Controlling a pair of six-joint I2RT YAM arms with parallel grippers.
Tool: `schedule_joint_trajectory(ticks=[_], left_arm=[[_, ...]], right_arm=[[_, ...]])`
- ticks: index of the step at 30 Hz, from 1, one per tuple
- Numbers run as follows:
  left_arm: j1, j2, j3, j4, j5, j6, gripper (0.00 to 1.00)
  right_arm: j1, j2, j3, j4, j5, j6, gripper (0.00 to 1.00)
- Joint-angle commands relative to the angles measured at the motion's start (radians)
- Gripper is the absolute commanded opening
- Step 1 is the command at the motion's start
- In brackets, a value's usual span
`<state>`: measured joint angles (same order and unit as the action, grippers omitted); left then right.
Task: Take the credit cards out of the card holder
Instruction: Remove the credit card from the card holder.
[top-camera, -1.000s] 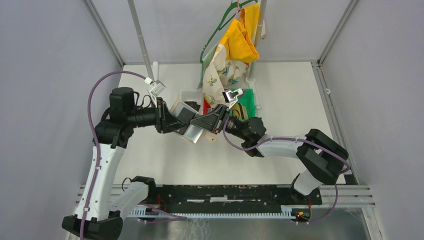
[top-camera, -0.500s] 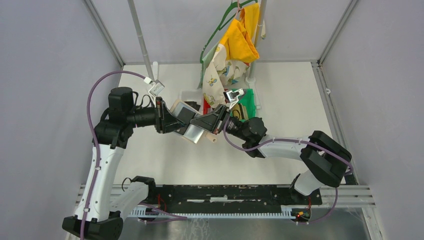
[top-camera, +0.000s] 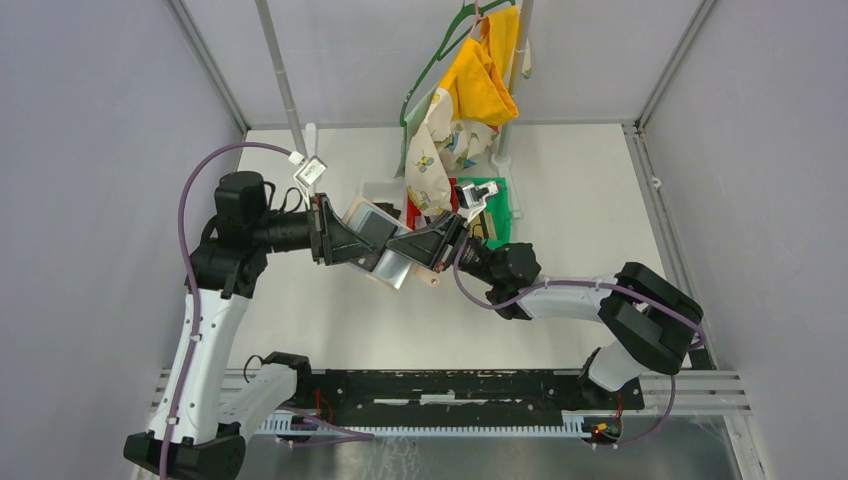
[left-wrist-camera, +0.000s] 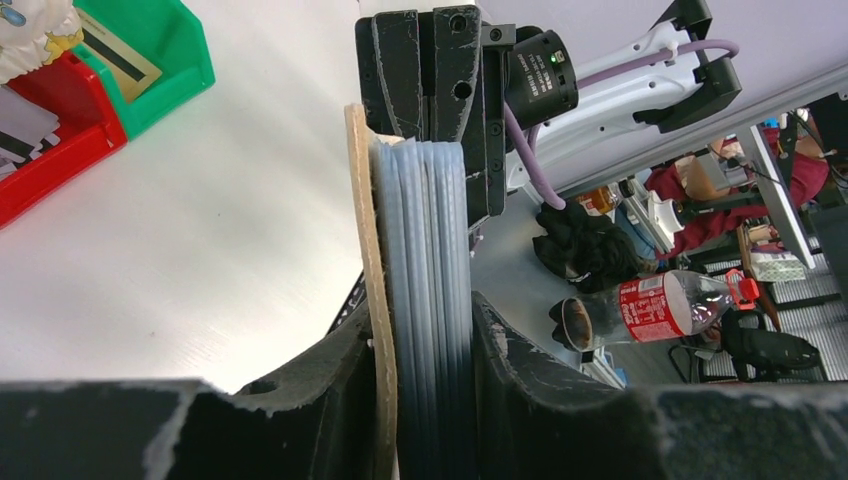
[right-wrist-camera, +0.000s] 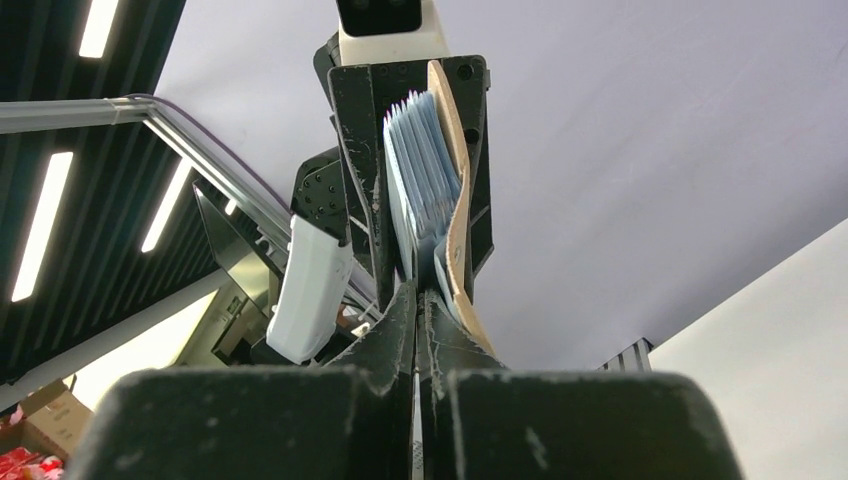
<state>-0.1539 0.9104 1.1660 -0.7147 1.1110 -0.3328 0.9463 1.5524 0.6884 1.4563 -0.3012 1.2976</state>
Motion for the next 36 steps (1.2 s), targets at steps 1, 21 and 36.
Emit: schedule_joint_trajectory(ticks=[1, 21, 36], left_arm=[[-0.009, -0.017, 0.031, 0.071, 0.065, -0.062, 0.41], [-0.009, -0.021, 0.035, 0.075, 0.054, -0.048, 0.38], [-0.009, -0.03, 0.04, 0.051, 0.049, -0.01, 0.35]], right_arm=[[0.005, -0.011, -0.006, 0.084, -0.001, 0.022, 0.0], [0.01, -0.034, -0.056, 0.067, -0.007, 0.018, 0.26], [0.032, 0.014, 0.058, 0.005, -0.017, 0.018, 0.1]])
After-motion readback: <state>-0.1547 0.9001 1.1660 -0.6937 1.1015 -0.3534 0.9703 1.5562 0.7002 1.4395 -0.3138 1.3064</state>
